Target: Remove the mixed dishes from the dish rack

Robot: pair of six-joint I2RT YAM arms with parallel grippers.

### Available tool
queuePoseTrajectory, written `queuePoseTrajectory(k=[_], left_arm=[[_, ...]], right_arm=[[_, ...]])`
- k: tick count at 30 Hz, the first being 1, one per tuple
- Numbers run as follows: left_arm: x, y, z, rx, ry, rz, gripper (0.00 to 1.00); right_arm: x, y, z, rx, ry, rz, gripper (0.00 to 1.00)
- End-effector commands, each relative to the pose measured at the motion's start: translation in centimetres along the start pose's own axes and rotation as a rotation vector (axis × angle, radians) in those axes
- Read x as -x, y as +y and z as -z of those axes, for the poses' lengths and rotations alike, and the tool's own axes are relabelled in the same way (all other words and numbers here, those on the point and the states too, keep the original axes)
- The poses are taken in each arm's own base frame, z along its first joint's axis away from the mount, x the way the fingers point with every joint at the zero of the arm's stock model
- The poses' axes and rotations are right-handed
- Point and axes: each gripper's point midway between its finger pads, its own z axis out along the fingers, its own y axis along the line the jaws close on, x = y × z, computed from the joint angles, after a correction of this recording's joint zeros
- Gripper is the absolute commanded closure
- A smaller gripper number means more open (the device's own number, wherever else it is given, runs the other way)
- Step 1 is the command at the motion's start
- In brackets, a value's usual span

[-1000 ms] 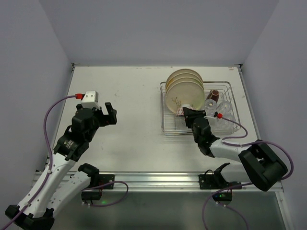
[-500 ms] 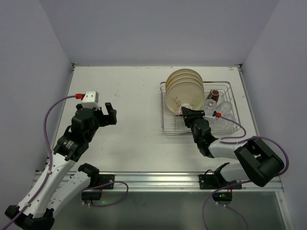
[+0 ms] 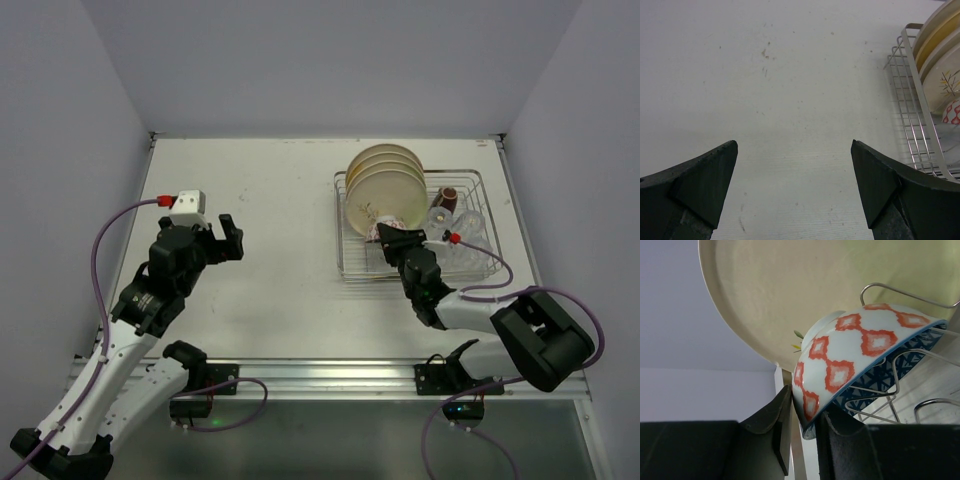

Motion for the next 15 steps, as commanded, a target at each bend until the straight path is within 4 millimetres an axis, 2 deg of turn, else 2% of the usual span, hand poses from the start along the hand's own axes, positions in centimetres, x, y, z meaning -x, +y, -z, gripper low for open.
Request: queuePoseTrajectory(k=[1,15], left_arm=[[0.4,-0.5,0.0,-0.028,-0.028,-0.011,0.0],[0.6,-0.5,0.2,-0.034,-0.038,-0.009,0.0]], right_arm=[[4.6,11.8,0.9,0.337,-0.162,-0.151,1.0],[4.7,15.4,0.3,0.406,-0.163,-0.179,1.0]])
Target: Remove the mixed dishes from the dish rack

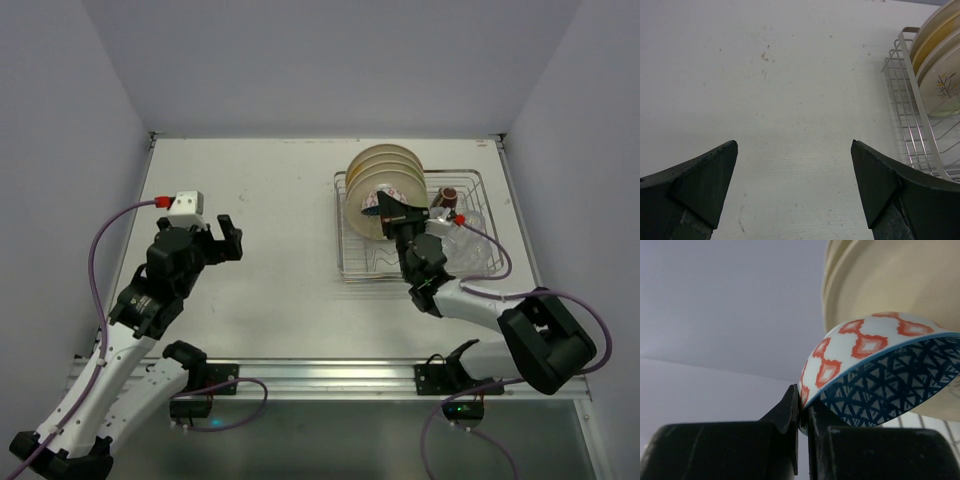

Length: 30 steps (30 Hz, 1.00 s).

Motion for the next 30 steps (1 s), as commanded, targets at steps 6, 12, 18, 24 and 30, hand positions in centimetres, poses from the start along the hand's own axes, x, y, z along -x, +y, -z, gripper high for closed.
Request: queuePoseTrajectory(k=[6,12,18,24,30], left_arm=[[0.5,-0.4,0.0,-0.026,-0.03,-0.012,0.0],[1.3,-0.2,0.3,-0.013,-0.053,-0.008,0.0],[5.7,-1.7,2.3,-0.057,-0.094,0.043,0.0],[14.1,-5.5,4.9,-0.185,-0.179,0.12,0.0],[16.0,-10.9,4.5,-0.388,-0.029,0.086,0.0]], right_arm=[[2.1,8.8,-0.1,0.193,-0.053,-0.031,1.0],[1.1,10.1,1.4,0.212,0.045,0.204,1.0],[-4.6,12.9,3.7,0.279,0.503,0.813,1.0],[-8.8,9.7,9.6,0.301,0.874,1.3,1.0],[-13.6,7.2,17.2,0.538,1.139,1.617,1.0]])
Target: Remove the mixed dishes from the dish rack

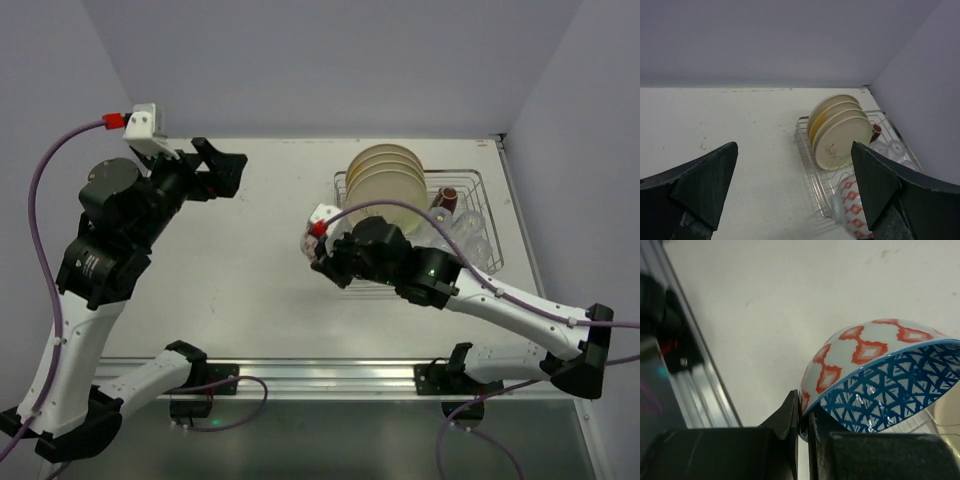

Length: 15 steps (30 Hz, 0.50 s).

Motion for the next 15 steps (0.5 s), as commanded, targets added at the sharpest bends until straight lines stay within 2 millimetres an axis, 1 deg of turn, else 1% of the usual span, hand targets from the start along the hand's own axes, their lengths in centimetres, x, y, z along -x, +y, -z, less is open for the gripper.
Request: queuePoseTrajectory(k=[1,2,3,4,5,6,7,8,9,10,11,12,13,15], left_arm=[[-3.8,-2.7,-1.2,-0.136,0.21,0.008,0.0],[-5.2,-2.8,-2.2,-0.146,0.266,0.007,0.0],[-6.5,-3.4,-2.3,-0.191,0.322,0.009,0.0],[-7.6,-3.6,-2.6,-0.21,0.367,0.01,0.0],[-9.9,-3.5,-3.1,-0.219,0.444,0.016,0.0],[-11.1,-4.1,-2.8,-0.269,0.492,0.025,0.0],[-12.1,-4.2,-2.8,-0.281,0.522,0.031,0.0],[-13.6,-4.0,-2.7,-0.289,0.564,0.039,0.0],[-14.4,-4.3,-2.4,-0.321,0.591,0.044,0.0],[-15.0,-4.4,-2.2,-0.334,0.61,0.045,0.0],[-15.9,-4.5,-1.9,-0.346,0.637,0.048,0.0],[-16.4,-4.6,-1.6,-0.366,0.655,0.047,0.0],[-16.9,-4.8,-1.3,-0.374,0.669,0.04,0.0],[-18.1,-4.1,-1.0,-0.342,0.702,0.017,0.0]], right_arm=[[-3.7,2.1,0.7,0.095,0.171,0.348,1.0],[-4.3,3.8,0.9,0.154,0.169,0.405,1.0],[-5.2,4.5,0.8,0.185,0.175,0.453,1.0],[-5.5,4.9,0.8,0.207,0.166,0.531,1.0],[-5.8,5.9,0.9,0.238,0.155,0.573,1.0],[-6.2,6.2,1.0,0.261,0.158,0.608,1.0],[-6.4,6.3,1.0,0.277,0.16,0.66,1.0],[-6.7,7.0,1.2,0.319,0.16,0.68,1.0],[-7.6,7.2,1.3,0.355,0.189,0.703,1.0],[-7.7,7.7,1.3,0.401,0.189,0.74,1.0],[-7.9,7.8,1.3,0.408,0.202,0.754,1.0],[-7.7,7.7,1.3,0.404,0.22,0.762,1.0],[-8.4,7.6,0.7,0.406,0.26,0.782,1.0],[-8.7,6.7,0.4,0.369,0.323,0.818,1.0]])
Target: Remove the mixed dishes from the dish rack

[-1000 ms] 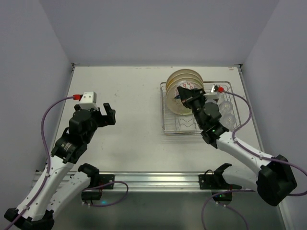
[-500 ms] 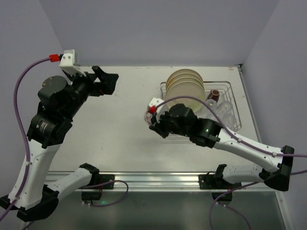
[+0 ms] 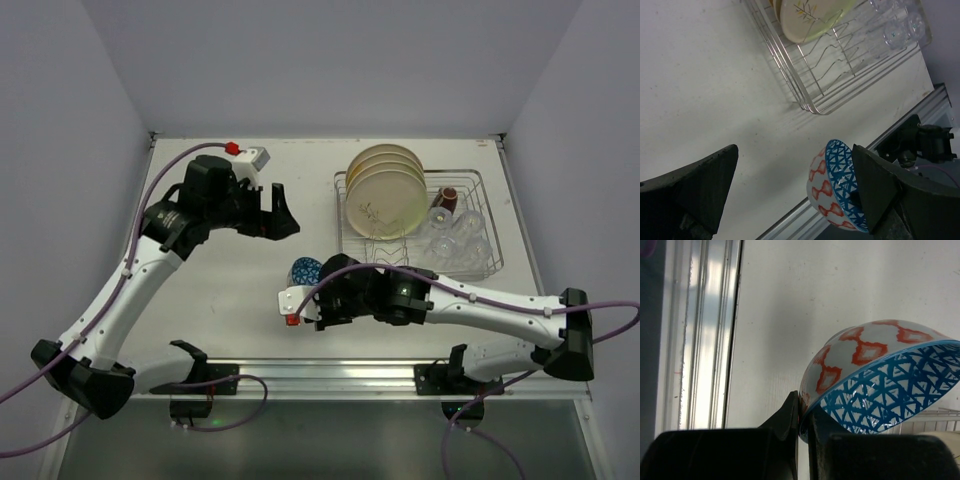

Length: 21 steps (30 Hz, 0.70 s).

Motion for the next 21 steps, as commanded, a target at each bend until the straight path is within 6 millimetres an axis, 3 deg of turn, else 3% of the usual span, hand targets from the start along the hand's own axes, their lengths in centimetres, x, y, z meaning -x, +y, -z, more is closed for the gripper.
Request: queuePoseTrajectory(k=[1,4,9,15,18,21], left_arm=[[-1.7,-2.0,1.3,-0.085,0.047,-0.06,0.0],[-3.3,-0.6,0.8,-0.022,0.092,-0.068,0.0],[-6.0,1.6,-0.7,0.07,0.171,-0.077,0.03],[-9.0,1.8,-2.5,0.084,0.269,-0.103,0.05],[-9.4,1.7,-3.1,0.087,0.273,-0.114,0.1],[-9.6,3.2,-3.3,0.178,0.271,-0.134,0.29]], right_arm=[[0.7,-1.6,-0.4,-0.017,0.063,0.123,1.0],[-0.3,-2.8,-0.9,-0.068,0.149,0.16,1.0],[-0.1,-4.3,-1.4,-0.125,0.168,0.219,1.0],[-0.5,-5.6,-2.7,-0.165,0.229,0.276,1.0],[-0.2,-5.8,-3.3,-0.165,0.226,0.291,1.0],[-0.7,-6.7,-3.7,-0.198,0.276,0.307,1.0]])
